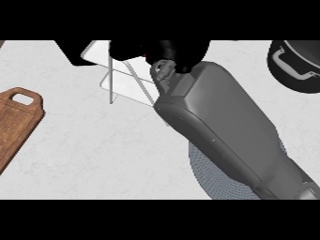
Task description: Pick the tomato from the placemat and place it in the tiered shelf
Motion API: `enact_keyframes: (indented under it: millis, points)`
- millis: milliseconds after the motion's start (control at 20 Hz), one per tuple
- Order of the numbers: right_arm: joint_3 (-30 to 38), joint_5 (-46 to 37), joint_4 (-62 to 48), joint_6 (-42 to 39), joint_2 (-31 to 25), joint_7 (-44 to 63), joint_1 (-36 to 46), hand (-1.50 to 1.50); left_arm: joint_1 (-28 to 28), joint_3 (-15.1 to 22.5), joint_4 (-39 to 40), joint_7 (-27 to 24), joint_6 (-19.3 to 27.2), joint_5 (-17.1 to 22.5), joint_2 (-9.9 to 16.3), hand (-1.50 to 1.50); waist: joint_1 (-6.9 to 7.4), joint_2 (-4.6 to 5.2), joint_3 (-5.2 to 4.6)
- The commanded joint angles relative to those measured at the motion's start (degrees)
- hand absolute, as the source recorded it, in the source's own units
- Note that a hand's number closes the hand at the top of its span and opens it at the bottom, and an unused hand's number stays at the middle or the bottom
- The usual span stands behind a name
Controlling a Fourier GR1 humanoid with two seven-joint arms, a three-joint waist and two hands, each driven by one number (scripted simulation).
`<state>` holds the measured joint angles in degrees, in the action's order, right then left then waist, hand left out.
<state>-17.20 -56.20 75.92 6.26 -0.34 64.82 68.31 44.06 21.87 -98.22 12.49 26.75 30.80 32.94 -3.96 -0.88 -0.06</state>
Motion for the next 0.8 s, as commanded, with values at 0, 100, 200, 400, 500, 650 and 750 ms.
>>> enact_keyframes:
  millis: [0, 100, 200, 400, 500, 650, 750]
  points:
    - [2.0, 0.6, -4.8, -3.2, 0.3, 5.3, 3.6, 1.5, -16.1, -3.4, -5.8, -4.2, -2.6, -2.1, -0.5, 0.0, -0.96, 0.62, -0.55]
    - [2.7, 0.6, -5.7, -3.9, 0.3, 5.1, 4.3, 1.5, -16.5, -4.3, -5.0, -4.3, -3.2, -1.4, 0.3, 0.0, -1.16, 0.35, -0.52]
    - [4.1, -0.2, -7.9, -4.0, 0.3, 4.5, 5.1, 1.5, -16.4, -2.3, -5.2, -4.9, -2.7, -2.3, -0.8, 0.0, -1.08, 0.57, -0.51]
    - [5.5, 0.1, -9.7, -3.5, 0.3, 4.1, 6.6, 1.5, -17.7, -3.5, -4.5, -4.4, -2.9, -1.0, 0.2, 0.0, -0.82, 0.69, -0.51]
    - [6.6, -1.0, -11.7, -4.5, -0.1, 3.0, 7.6, 1.5, -17.7, -3.5, -4.9, -4.5, -2.8, -0.9, 0.8, 0.0, -1.08, 0.87, -0.46]
    - [7.8, -1.7, -14.0, -3.3, 0.2, 1.9, 8.0, 1.5, -17.9, -2.5, -4.9, -4.6, -2.6, -0.6, 0.1, 0.0, -0.57, 1.12, -0.42]
    - [8.3, -2.2, -15.3, -3.4, -0.2, 0.3, 9.5, 1.5, -18.4, -3.0, -4.2, -5.0, -2.5, -0.5, 0.6, 0.0, -0.42, 1.18, -0.49]
